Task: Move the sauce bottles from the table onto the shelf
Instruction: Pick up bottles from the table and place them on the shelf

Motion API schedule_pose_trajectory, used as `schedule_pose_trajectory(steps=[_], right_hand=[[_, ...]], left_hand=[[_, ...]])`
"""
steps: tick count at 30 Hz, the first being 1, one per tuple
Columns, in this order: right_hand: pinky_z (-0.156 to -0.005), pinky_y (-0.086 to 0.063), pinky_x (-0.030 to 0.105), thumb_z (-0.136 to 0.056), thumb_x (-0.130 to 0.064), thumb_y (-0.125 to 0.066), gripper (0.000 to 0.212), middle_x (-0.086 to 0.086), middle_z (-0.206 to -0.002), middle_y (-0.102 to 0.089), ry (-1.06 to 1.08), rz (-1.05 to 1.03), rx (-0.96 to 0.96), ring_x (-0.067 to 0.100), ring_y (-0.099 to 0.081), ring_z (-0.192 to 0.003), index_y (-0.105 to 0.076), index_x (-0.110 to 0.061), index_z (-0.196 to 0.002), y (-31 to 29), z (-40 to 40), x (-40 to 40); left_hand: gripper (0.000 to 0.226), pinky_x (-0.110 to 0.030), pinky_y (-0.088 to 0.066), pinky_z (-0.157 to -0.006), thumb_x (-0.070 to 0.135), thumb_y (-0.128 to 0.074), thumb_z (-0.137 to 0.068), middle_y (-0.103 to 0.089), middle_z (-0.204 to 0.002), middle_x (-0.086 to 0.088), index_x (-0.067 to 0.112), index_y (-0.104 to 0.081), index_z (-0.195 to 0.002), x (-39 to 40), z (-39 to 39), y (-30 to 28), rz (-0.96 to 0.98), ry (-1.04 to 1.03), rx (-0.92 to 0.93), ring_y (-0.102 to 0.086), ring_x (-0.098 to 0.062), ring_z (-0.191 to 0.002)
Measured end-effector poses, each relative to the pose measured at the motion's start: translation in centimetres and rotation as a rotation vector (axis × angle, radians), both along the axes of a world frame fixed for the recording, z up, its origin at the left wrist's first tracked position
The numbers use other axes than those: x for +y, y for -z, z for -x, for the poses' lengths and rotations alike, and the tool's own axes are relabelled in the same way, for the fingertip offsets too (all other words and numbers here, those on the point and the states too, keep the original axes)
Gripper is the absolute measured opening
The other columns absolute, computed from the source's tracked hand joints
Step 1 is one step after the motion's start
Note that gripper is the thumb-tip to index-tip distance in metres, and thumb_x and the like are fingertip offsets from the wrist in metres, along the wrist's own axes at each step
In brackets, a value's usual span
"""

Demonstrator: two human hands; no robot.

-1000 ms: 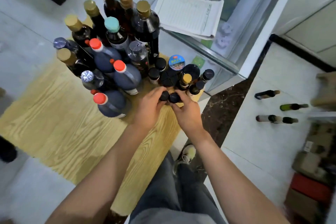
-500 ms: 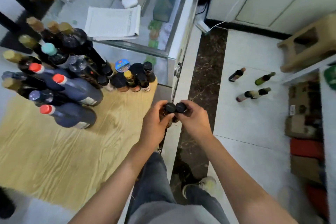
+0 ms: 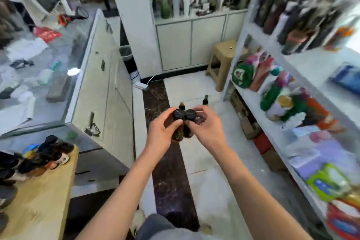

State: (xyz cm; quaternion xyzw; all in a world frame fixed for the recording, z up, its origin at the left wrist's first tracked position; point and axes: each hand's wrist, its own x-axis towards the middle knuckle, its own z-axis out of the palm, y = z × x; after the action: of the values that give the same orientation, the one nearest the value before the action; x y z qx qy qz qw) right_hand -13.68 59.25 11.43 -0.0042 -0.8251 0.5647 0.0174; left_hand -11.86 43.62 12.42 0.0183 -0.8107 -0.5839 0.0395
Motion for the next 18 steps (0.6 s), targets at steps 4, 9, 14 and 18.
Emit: schedule_pose_trajectory(steps=[4, 9, 14, 18], right_hand=[[-0.064, -0.049, 0.012, -0.078, -0.027, -0.079, 0.035, -0.014, -0.091, -0.070, 0.135, -0.005, 0.126, 0.003, -0.066, -0.079, -0.061, -0.034, -0.106, -3.6, 0.4, 9.6], [-0.071, -0.050, 0.009, -0.078, -0.031, -0.077, 0.036, -0.032, -0.090, -0.067, 0.326, 0.011, 0.310, -0.006, -0.064, -0.086, -0.060, -0.054, -0.100, -8.6, 1.2, 19.6], [-0.066, -0.048, 0.006, -0.079, -0.039, -0.076, 0.036, -0.032, -0.082, -0.064, 0.502, -0.064, 0.420, -0.012, -0.061, -0.083, -0.063, -0.040, -0.113, -14.2, 2.8, 29.4], [-0.065, -0.042, 0.007, -0.073, -0.046, -0.071, 0.039, -0.029, -0.077, -0.063, 0.655, -0.173, 0.521, -0.010, -0.060, -0.078, -0.067, -0.039, -0.110, -19.8, 4.7, 37.7]], left_hand=[[0.040, -0.013, -0.047, -0.091, 0.018, -0.068, -0.089, -0.065, -0.116, 0.016, 0.027, -0.061, -0.127, 8.8, 2.9, -4.0, 0.020, 0.155, 0.064, -0.060, 0.003, -0.108], [0.040, -0.011, -0.049, -0.084, 0.021, -0.066, -0.091, -0.063, -0.115, 0.024, 0.038, -0.059, -0.126, 19.6, 6.8, -9.4, -0.037, 0.345, 0.150, -0.059, 0.005, -0.108], [0.037, -0.015, -0.051, -0.083, 0.023, -0.063, -0.093, -0.067, -0.110, 0.018, 0.047, -0.058, -0.120, 30.5, 10.1, -15.2, -0.093, 0.495, 0.242, -0.062, 0.002, -0.104], [0.038, -0.015, -0.055, -0.071, 0.019, -0.062, -0.092, -0.071, -0.098, 0.015, 0.036, -0.059, -0.125, 39.8, 13.0, -19.5, -0.275, 0.543, 0.275, -0.067, 0.001, -0.090]])
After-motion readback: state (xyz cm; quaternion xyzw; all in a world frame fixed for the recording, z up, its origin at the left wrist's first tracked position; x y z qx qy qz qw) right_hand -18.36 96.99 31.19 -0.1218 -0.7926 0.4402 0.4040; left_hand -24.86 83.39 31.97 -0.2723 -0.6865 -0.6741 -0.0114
